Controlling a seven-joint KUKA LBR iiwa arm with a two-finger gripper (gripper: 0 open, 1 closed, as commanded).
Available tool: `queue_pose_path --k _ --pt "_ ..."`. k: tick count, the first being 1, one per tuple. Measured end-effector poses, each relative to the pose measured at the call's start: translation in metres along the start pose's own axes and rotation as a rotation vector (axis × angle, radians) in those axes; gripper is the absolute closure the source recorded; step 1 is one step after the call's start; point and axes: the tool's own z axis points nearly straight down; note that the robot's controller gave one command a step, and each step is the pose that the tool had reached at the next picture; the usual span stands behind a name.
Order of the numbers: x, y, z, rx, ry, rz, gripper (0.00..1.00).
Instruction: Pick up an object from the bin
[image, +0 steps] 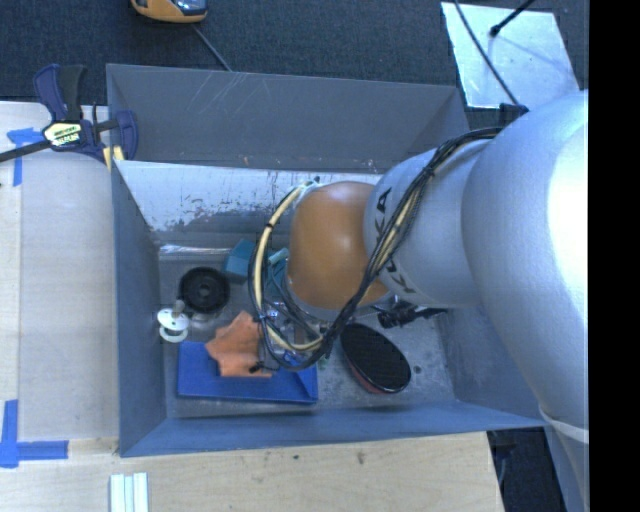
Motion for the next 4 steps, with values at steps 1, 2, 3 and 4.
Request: queue_pose_path --k 1,2,3,4 --pt "0.008 -0.004 -0.037 0.004 0.000 -0.002 1.00" --pt "0.000 -0.023 -0.075 0.002 -0.003 -0.033 1.00" --pt "-0.017 0.001 -0.112 0.004 -0.001 -0.039 1.00" --pt "-0.001 -0.010 -0.147 0.002 -0.004 -0.053 1.00"
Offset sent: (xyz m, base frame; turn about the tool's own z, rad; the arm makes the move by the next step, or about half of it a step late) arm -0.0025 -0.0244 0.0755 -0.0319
